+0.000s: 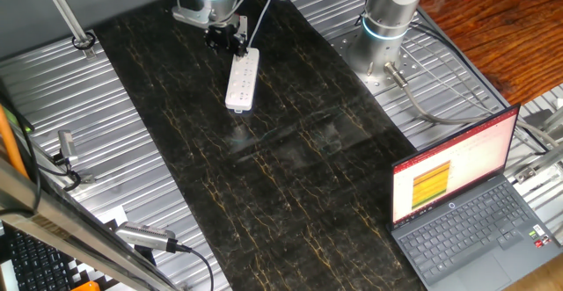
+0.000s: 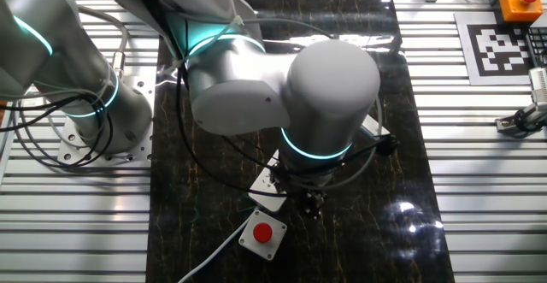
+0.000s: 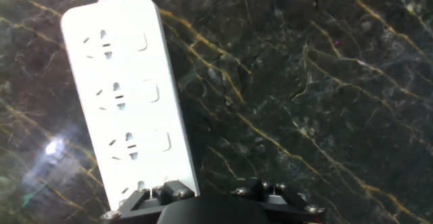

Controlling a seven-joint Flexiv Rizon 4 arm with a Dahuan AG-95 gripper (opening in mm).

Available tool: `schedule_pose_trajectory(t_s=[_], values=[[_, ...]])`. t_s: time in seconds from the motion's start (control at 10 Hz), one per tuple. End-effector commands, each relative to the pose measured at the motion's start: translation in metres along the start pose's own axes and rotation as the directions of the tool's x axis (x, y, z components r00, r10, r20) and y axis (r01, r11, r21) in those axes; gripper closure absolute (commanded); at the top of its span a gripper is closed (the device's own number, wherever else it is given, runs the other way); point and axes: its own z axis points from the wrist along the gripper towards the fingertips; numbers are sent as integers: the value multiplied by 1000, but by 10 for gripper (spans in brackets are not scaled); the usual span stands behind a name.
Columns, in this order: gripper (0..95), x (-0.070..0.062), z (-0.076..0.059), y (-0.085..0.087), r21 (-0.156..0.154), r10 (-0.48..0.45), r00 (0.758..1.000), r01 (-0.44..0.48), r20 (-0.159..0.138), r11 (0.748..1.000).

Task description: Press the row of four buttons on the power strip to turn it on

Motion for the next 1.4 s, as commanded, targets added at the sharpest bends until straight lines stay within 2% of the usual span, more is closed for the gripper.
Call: schedule_pose_trajectory(t_s=[0.1,0.2,0.3,0.4,0.7,0.8,0.9,1.3,1.4], values=[[380,-1,5,-1,4,-1,1000,1,5,1000],[380,-2,11,-2,0,0,1000,0,12,1000],[380,-3,10,-2,-5,0,1000,0,12,1000],[190,-4,3,-2,-4,-4,1000,4,4,1000],[190,-8,-16,-3,-5,-6,1000,6,10,1000],[190,-9,-18,-4,-5,-5,1000,5,10,1000],[190,-19,-21,-5,-8,-3,1000,3,8,1000],[190,-38,-17,1,-1,23,1000,-23,3,1000],[190,-40,-16,1,-1,24,1000,-24,4,1000]])
